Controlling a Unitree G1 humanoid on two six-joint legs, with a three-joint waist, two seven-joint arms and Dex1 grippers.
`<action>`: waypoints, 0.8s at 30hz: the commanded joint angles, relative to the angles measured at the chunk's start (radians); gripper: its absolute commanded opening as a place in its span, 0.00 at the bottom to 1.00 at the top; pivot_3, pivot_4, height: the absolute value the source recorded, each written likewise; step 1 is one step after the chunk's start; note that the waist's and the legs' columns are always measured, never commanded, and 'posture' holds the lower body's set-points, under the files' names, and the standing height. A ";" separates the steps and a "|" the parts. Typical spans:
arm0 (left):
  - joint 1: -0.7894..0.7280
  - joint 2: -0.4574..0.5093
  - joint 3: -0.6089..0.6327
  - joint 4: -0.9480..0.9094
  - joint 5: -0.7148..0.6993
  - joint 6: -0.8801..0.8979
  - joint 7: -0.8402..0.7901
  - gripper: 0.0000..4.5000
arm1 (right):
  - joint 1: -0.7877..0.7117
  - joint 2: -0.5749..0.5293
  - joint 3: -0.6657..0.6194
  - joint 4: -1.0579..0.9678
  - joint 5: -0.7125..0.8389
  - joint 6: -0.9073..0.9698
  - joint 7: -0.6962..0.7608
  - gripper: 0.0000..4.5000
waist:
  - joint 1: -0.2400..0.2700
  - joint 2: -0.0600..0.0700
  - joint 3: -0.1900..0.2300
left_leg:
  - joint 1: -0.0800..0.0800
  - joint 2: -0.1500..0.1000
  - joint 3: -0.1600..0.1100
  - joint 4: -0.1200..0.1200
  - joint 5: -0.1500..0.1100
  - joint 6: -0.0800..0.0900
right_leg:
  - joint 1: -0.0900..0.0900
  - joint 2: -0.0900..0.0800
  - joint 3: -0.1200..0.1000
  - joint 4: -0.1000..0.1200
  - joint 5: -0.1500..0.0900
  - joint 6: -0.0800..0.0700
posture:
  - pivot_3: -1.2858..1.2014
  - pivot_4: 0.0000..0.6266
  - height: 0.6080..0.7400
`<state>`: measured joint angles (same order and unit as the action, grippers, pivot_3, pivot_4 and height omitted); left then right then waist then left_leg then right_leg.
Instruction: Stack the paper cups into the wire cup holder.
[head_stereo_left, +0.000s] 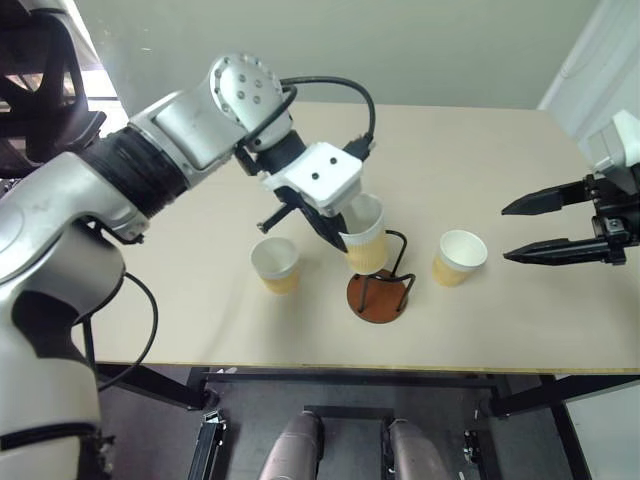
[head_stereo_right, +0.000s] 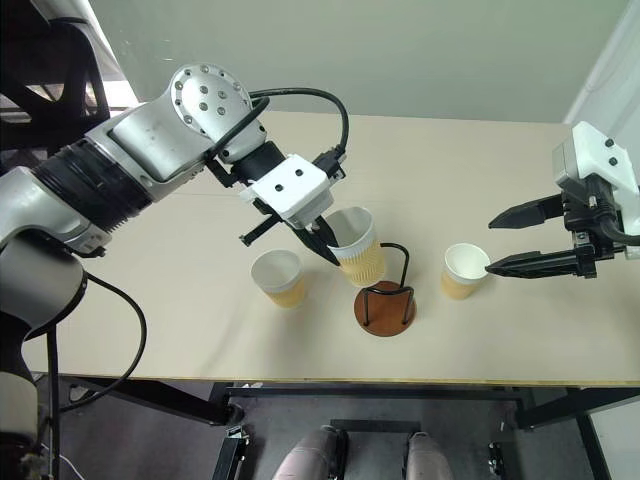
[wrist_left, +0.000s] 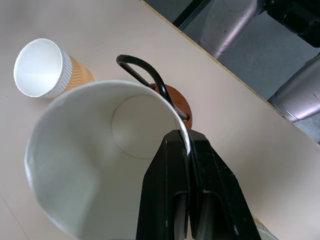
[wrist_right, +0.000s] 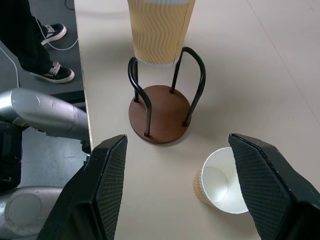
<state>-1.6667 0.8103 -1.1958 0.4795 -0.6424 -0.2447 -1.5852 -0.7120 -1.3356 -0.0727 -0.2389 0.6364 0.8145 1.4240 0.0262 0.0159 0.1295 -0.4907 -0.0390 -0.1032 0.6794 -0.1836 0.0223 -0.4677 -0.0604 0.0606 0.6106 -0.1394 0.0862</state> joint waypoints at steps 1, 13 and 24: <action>-0.004 -0.004 0.018 0.012 0.007 -0.024 -0.029 0.00 | -0.015 -0.009 -0.031 -0.008 0.009 -0.002 -0.003 0.73 | 0.000 0.000 0.000 | 0.000 0.000 0.001 0.000 0.000 0.000 | 0.000 0.001 -0.001 0.000 0.000 0.000 | 0.52 0.24 1.00; 0.009 -0.044 0.032 0.042 0.022 -0.040 -0.029 0.00 | -0.001 -0.010 -0.042 -0.014 0.006 -0.007 -0.011 0.73 | 0.001 0.000 0.000 | 0.000 0.000 0.001 0.000 -0.002 0.001 | 0.000 0.000 -0.001 0.000 -0.001 0.001 | 0.52 0.24 1.00; 0.023 -0.072 0.063 0.051 0.062 -0.058 -0.029 0.45 | 0.005 -0.009 -0.046 -0.019 0.011 -0.009 -0.016 0.73 | 0.002 0.000 0.000 | 0.000 0.000 0.001 0.001 -0.003 0.001 | 0.000 0.000 -0.001 0.000 -0.001 0.001 | 0.52 0.24 1.00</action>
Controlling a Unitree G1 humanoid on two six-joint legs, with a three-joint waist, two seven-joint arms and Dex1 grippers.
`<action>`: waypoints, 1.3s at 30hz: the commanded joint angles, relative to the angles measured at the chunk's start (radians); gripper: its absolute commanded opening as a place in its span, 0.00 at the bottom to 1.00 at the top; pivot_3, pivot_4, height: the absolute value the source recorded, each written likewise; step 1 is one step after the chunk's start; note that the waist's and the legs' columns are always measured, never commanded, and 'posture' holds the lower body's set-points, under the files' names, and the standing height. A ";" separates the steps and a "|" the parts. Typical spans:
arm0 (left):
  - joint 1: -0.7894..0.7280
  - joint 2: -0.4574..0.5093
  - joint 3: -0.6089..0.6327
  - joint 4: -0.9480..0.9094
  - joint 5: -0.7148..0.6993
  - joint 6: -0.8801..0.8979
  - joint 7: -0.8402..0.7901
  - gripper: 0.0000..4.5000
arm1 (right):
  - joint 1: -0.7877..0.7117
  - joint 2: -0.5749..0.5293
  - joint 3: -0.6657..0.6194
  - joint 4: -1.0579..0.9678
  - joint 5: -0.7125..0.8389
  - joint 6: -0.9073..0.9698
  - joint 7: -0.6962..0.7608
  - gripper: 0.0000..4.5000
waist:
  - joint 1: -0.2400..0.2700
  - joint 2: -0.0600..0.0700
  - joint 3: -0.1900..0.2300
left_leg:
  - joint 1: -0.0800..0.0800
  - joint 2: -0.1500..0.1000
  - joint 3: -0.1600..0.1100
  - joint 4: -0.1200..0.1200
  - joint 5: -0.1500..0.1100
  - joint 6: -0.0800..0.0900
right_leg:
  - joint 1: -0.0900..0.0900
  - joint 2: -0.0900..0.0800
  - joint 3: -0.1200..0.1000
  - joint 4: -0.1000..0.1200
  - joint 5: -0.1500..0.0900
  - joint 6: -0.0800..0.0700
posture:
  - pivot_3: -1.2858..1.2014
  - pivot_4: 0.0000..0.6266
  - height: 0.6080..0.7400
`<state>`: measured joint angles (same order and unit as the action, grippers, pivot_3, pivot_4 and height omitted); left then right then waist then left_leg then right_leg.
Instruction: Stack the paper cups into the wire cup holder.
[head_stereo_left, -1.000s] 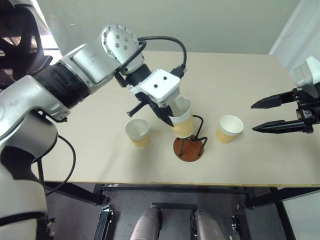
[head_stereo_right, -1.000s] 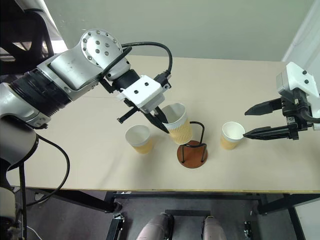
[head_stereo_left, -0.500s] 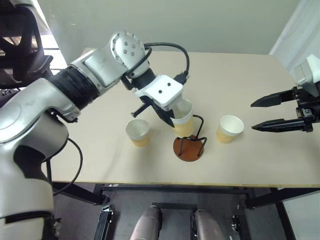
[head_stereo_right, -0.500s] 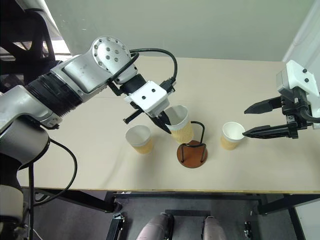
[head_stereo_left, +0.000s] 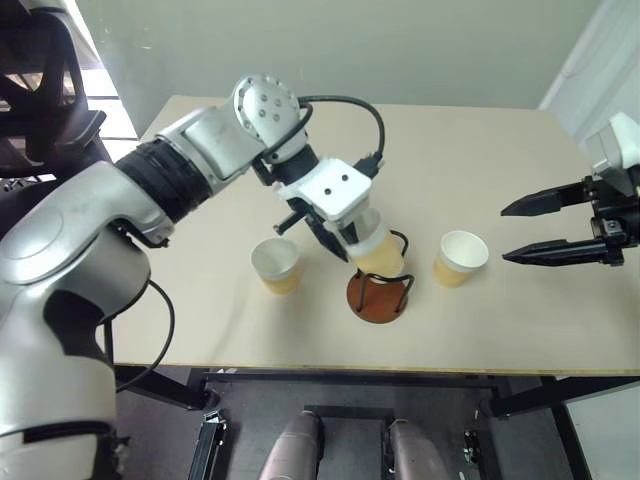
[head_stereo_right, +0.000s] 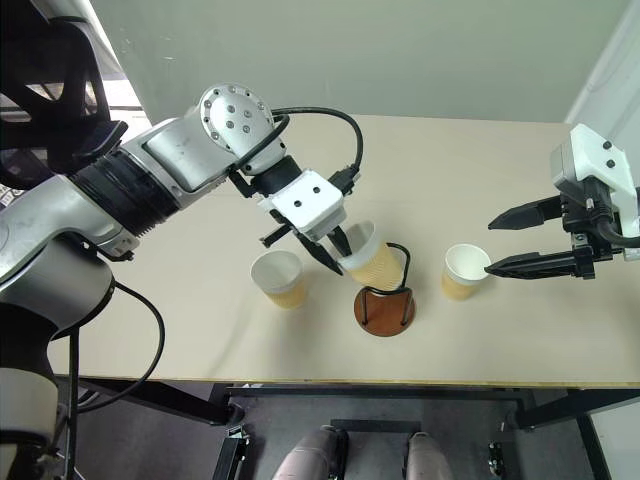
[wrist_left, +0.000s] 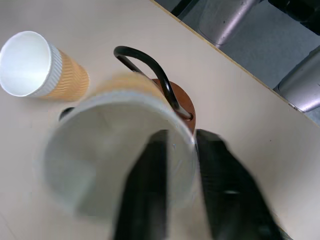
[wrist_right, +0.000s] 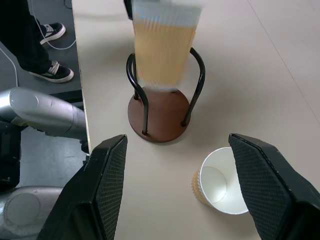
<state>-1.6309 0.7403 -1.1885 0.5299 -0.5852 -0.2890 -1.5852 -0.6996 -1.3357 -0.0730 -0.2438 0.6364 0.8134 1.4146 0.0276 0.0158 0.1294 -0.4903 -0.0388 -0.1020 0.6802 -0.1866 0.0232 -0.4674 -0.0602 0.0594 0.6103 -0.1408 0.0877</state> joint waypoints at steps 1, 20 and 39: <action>-0.011 -0.004 0.061 -0.001 0.006 -0.011 -0.029 0.52 | -0.007 -0.009 -0.046 -0.015 0.011 -0.008 -0.007 0.73 | 0.000 0.000 0.000 | 0.000 0.000 0.000 0.000 0.000 0.000 | 0.000 -0.001 0.001 0.000 0.000 0.000 | 0.52 0.24 1.00; -0.025 -0.100 0.470 0.304 0.173 0.076 -0.028 1.00 | 0.028 0.040 -0.054 -0.014 -0.025 -0.012 -0.129 0.73 | 0.000 0.000 0.000 | 0.001 0.000 0.000 0.001 0.000 0.001 | 0.001 0.000 0.002 0.000 0.000 0.000 | 0.52 0.24 1.00; 0.180 0.348 0.431 -0.084 -0.072 0.458 -0.029 1.00 | 0.035 0.132 0.168 0.044 -0.273 -0.246 -0.097 0.73 | -0.006 0.001 0.000 | 0.001 0.002 0.001 0.000 -0.003 0.001 | -0.002 0.001 0.001 0.001 -0.004 -0.002 | 0.52 0.24 1.00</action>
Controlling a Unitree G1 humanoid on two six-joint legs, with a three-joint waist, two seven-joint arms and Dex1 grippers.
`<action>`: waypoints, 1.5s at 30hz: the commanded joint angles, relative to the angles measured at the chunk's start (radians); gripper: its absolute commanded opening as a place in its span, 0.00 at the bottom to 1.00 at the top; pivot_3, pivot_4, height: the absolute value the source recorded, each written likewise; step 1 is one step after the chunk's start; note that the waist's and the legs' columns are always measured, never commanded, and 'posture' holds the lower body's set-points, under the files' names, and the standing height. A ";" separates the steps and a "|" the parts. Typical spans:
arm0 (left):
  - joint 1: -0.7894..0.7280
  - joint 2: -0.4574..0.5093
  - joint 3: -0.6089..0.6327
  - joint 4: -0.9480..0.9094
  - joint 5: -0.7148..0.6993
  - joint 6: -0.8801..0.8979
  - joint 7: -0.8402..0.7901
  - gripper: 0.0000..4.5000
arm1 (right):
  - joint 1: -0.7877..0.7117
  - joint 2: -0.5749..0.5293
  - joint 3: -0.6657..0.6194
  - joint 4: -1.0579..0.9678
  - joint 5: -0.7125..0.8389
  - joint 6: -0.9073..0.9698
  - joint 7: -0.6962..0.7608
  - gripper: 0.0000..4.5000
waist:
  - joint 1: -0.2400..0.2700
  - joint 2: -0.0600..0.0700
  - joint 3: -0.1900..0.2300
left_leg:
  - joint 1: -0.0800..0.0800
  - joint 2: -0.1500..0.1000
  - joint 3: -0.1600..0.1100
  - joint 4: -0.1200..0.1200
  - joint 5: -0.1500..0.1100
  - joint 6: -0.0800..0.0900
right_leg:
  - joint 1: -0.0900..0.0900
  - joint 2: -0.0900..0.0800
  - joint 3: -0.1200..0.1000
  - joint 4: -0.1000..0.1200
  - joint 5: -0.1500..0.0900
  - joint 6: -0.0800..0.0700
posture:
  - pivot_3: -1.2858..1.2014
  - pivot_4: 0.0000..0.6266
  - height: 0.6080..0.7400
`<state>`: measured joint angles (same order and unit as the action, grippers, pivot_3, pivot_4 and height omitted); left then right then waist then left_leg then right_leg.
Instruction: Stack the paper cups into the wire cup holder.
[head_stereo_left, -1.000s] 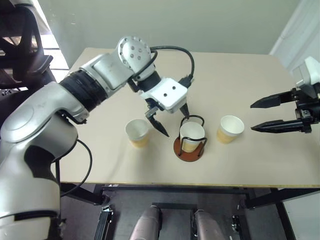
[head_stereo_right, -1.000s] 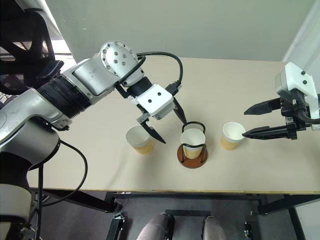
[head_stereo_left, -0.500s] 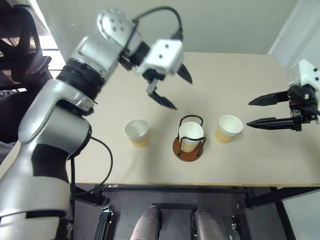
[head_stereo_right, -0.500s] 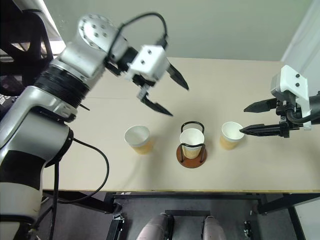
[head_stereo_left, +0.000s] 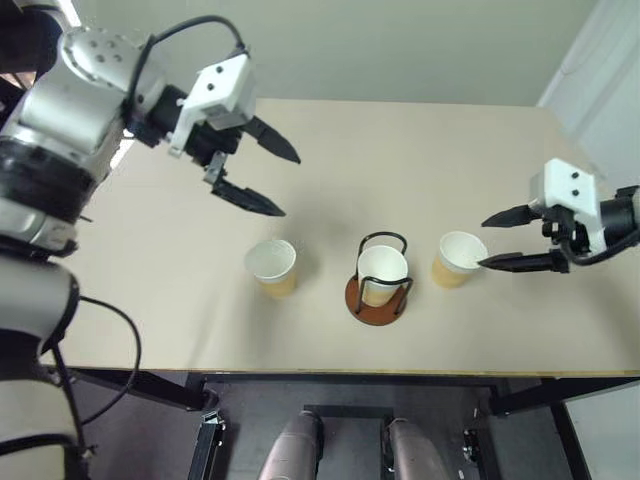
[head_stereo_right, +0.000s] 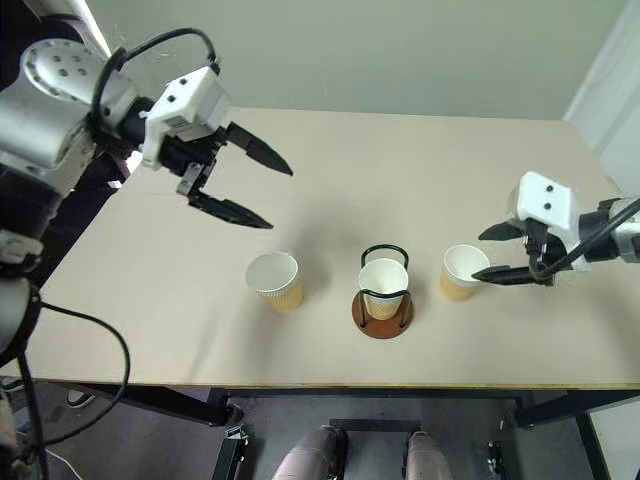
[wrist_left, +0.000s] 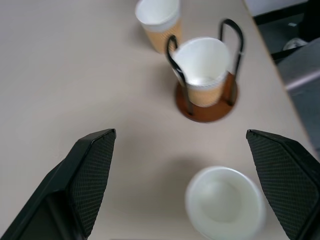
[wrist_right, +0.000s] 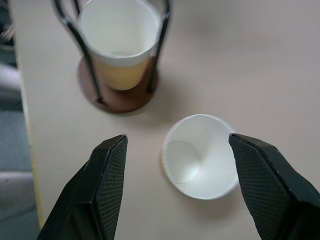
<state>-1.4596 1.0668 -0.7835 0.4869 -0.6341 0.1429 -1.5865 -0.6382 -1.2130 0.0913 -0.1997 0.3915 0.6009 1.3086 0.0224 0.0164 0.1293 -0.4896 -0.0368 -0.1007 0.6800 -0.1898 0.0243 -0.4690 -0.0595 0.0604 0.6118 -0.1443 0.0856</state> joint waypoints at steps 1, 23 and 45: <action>0.017 0.024 0.037 -0.043 -0.022 0.036 -0.028 1.00 | -0.032 0.019 0.017 0.010 -0.047 -0.051 0.012 0.73 | 0.000 0.000 0.000 | 0.000 -0.001 0.000 0.000 0.000 0.000 | 0.000 0.002 -0.003 0.000 0.000 0.000 | 0.52 0.24 1.00; 0.152 0.025 0.168 -0.085 0.027 0.047 -0.028 1.00 | -0.123 0.219 0.242 0.369 -0.446 -0.453 0.041 0.59 | -0.011 0.000 0.000 | 0.004 0.002 -0.003 -0.008 0.012 -0.005 | -0.001 0.002 -0.001 0.000 0.009 -0.012 | 0.52 0.24 1.00; 0.298 -0.002 0.353 0.025 0.141 0.016 -0.028 1.00 | -0.329 0.138 0.123 -0.094 -0.286 -0.069 0.230 0.01 | -0.015 0.000 0.000 | 0.003 0.004 -0.004 -0.018 0.017 -0.013 | -0.008 0.003 -0.001 0.002 0.009 -0.017 | 0.52 0.24 1.00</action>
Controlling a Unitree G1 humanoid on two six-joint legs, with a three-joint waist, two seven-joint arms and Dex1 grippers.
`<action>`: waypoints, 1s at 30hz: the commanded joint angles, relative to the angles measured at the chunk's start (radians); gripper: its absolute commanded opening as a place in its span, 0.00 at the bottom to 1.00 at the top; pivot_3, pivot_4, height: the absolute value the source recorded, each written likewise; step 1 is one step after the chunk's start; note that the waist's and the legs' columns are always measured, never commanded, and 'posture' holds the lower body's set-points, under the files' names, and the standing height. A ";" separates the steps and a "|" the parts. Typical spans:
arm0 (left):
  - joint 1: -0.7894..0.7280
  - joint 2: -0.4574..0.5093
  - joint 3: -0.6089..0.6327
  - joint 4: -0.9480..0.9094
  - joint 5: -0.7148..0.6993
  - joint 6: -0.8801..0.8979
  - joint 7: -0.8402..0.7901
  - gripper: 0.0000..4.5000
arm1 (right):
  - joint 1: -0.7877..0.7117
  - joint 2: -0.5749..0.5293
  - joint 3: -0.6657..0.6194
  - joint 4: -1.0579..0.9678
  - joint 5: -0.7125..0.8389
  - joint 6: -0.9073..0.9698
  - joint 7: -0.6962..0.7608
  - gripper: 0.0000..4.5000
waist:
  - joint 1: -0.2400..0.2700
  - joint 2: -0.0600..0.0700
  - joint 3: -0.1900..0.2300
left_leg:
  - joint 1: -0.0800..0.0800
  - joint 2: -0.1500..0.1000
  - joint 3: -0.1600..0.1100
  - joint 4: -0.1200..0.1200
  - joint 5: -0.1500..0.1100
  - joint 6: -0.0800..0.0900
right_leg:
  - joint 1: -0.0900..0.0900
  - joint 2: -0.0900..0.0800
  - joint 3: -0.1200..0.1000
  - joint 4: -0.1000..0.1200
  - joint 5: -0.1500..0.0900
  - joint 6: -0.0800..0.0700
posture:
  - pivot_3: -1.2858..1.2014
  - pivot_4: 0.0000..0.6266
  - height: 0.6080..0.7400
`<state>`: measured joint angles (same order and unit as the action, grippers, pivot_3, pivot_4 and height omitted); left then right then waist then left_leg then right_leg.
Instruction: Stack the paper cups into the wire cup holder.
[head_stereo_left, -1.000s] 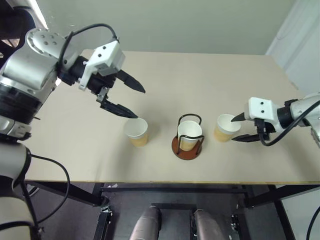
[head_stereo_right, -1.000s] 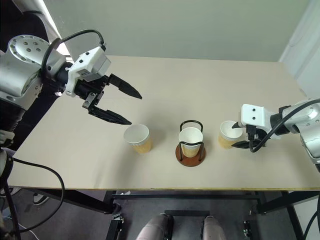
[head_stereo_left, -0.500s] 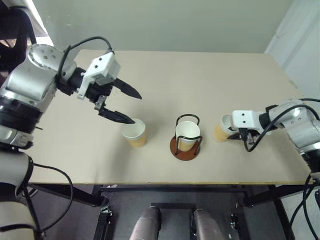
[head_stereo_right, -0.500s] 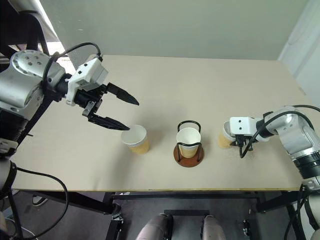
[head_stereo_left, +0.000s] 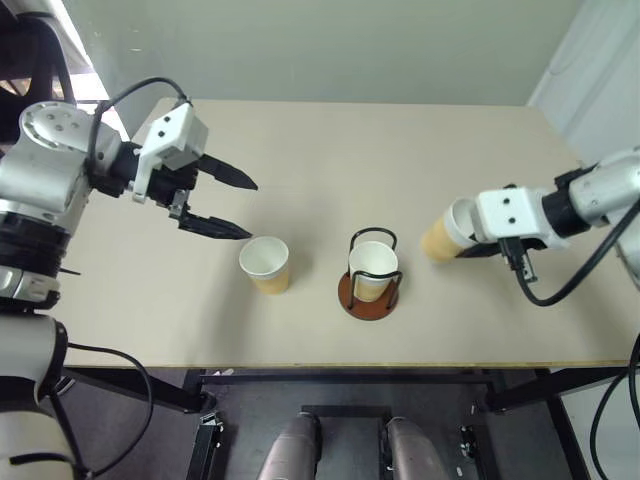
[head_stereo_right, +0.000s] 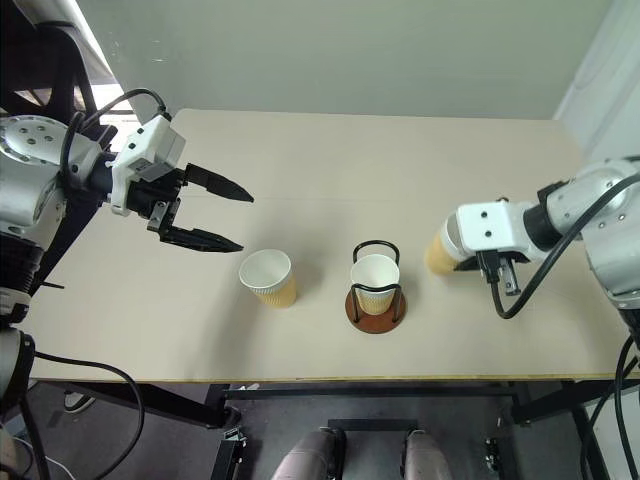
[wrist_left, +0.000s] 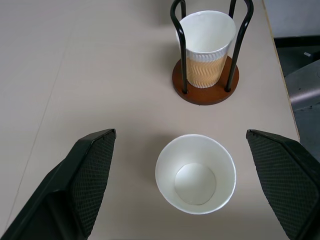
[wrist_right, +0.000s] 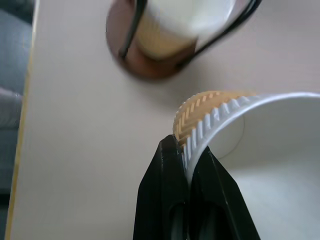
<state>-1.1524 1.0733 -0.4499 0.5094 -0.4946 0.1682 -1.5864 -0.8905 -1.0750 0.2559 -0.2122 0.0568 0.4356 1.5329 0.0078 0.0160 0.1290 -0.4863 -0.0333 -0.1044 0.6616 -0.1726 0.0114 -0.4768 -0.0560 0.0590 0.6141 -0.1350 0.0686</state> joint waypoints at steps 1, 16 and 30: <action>-0.012 -0.015 0.016 0.009 0.004 -0.012 -0.028 1.00 | -0.098 0.006 -0.039 -0.099 0.061 0.125 0.005 0.01 | 0.000 0.000 0.000 | 0.000 0.000 0.000 0.000 0.000 0.000 | -0.001 0.000 0.000 0.001 0.000 0.000 | 0.52 0.24 1.00; -0.057 -0.065 -0.026 0.053 0.012 -0.033 -0.028 1.00 | -0.211 0.126 0.074 -0.171 0.111 0.248 -0.034 0.01 | 0.000 0.000 0.000 | 0.000 0.000 0.000 0.000 0.001 0.000 | -0.004 0.000 0.000 0.005 -0.002 -0.003 | 0.52 0.24 1.00; -0.020 -0.030 0.005 0.001 0.003 -0.019 -0.028 1.00 | -0.175 0.155 0.133 -0.146 0.077 0.143 -0.022 0.01 | 0.000 0.000 0.000 | 0.000 0.000 0.000 0.001 0.001 0.001 | -0.004 0.001 0.000 0.007 -0.002 -0.004 | 0.52 0.24 1.00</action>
<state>-1.1647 1.0237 -0.4844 0.5370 -0.4780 0.1515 -1.5864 -1.0626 -0.9169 0.3936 -0.3316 0.1398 0.5914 1.5093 0.0080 0.0158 0.1289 -0.4865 -0.0332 -0.1042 0.6622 -0.1712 0.0119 -0.4808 -0.0554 0.0592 0.6208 -0.1371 0.0651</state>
